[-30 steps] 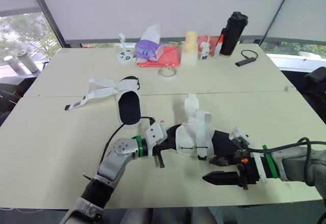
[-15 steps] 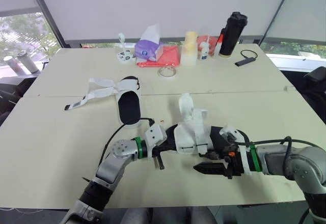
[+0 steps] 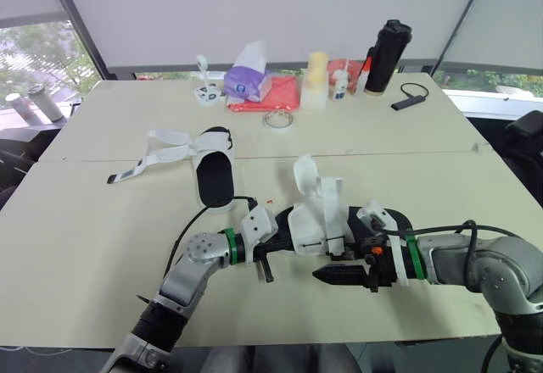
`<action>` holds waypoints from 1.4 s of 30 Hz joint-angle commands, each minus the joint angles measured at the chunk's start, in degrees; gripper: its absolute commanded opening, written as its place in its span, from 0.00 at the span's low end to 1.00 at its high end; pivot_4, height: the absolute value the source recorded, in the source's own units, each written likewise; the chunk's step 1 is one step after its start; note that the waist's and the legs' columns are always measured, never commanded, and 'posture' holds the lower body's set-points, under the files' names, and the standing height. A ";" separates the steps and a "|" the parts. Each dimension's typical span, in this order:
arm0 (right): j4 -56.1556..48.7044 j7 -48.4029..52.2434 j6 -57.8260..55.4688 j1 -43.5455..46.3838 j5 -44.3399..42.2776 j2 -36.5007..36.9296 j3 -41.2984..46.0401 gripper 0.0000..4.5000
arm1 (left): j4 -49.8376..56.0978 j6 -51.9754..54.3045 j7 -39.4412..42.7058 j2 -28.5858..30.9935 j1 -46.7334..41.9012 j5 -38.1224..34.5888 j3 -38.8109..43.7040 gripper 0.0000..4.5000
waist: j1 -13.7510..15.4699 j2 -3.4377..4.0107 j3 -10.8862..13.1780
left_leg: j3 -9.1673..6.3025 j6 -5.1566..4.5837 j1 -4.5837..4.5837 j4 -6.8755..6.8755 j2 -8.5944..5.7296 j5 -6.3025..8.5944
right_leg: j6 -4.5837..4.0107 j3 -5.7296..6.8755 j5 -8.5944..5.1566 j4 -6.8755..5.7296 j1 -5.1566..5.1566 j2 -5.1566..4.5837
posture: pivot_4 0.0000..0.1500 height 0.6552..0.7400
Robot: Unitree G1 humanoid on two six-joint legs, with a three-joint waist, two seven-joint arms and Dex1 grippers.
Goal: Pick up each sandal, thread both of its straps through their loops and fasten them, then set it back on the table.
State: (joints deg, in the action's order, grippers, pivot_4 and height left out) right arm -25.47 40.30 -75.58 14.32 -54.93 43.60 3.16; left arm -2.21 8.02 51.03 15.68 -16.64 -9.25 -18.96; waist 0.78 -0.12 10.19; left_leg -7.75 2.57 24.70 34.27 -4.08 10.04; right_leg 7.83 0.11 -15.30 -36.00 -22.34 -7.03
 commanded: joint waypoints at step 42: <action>-16.78 18.46 15.94 -14.23 4.89 22.21 -1.46 0.01 | 0.16 2.53 -0.59 0.16 2.04 0.90 -1.97 0.00 | 0.13 -0.01 0.01 | 0.05 -0.09 0.22 -0.05 0.03 0.09 | -0.01 0.04 0.02 0.55 0.02 -0.03 | 1.00 1.00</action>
State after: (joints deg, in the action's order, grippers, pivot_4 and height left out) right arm -40.01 57.51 -61.05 0.57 -49.19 65.03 -0.27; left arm -0.90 8.69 50.35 15.43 -15.90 -9.32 -19.37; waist 0.91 -0.13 10.20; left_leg -7.70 2.48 24.92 34.22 -4.05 10.13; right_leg 7.82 0.15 -15.28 -35.45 -22.32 -7.05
